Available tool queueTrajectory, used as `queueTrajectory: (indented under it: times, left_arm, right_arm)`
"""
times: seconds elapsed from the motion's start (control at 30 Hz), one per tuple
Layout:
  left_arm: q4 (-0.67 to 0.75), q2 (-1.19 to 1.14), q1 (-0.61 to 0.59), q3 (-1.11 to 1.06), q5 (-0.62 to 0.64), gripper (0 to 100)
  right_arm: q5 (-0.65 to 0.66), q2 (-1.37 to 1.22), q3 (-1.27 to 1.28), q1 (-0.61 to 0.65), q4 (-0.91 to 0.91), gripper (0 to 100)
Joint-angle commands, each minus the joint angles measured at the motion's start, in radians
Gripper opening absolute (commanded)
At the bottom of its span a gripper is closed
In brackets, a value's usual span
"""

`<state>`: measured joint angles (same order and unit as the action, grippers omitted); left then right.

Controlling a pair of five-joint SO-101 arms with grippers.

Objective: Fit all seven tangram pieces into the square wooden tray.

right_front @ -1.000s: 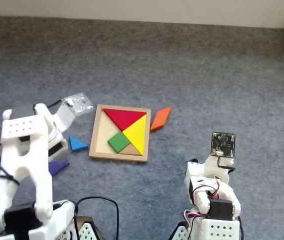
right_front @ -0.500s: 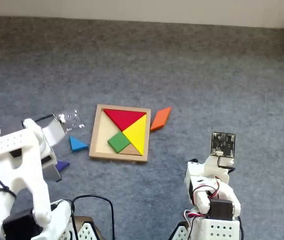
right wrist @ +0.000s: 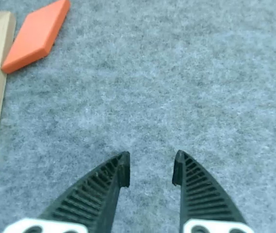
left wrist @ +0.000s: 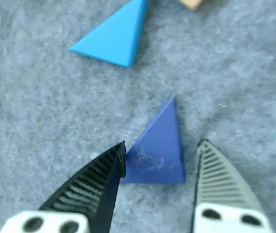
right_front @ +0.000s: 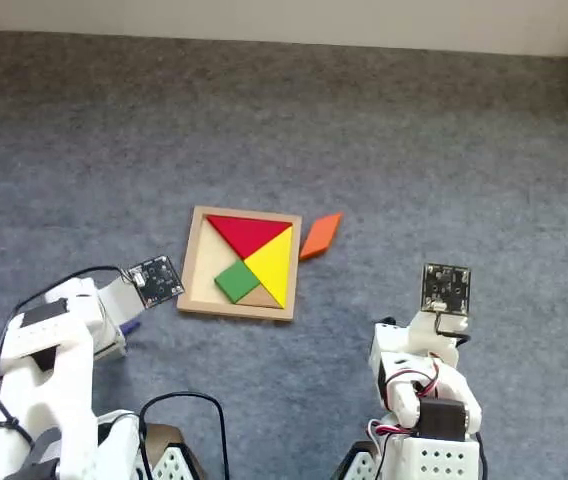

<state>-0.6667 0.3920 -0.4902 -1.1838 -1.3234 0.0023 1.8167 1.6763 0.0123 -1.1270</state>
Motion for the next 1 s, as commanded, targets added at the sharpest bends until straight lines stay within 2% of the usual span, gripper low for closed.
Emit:
queueTrajectory:
  times: [0.0,0.3,0.37,0.6,0.73,0.83,0.97]
  left_arm:
    - [0.081,0.015,-0.005,0.005,-0.216,16]
    - [0.077,0.024,-0.005,0.010,-0.081,6]
    - [0.037,0.024,-0.005,0.025,-0.058,5]
    - [-0.382,0.024,0.004,0.271,0.017,1]
    - [-0.597,0.024,0.053,0.406,0.114,0]
    - [-0.703,0.024,0.113,0.470,0.180,0]
    - [-0.769,0.024,0.203,0.518,0.278,0]
  right_arm:
    - [0.012,0.002,0.143,-0.016,0.012,15.6]
    - [0.012,0.002,0.143,-0.016,0.012,15.6]
    - [0.012,0.002,0.143,-0.016,0.012,15.6]
    - [0.012,0.002,0.143,-0.016,0.012,15.6]
    - [0.012,0.002,0.143,-0.016,0.012,15.6]
    - [0.012,0.002,0.143,-0.016,0.012,15.6]
    - [0.012,0.002,0.143,-0.016,0.012,15.6]
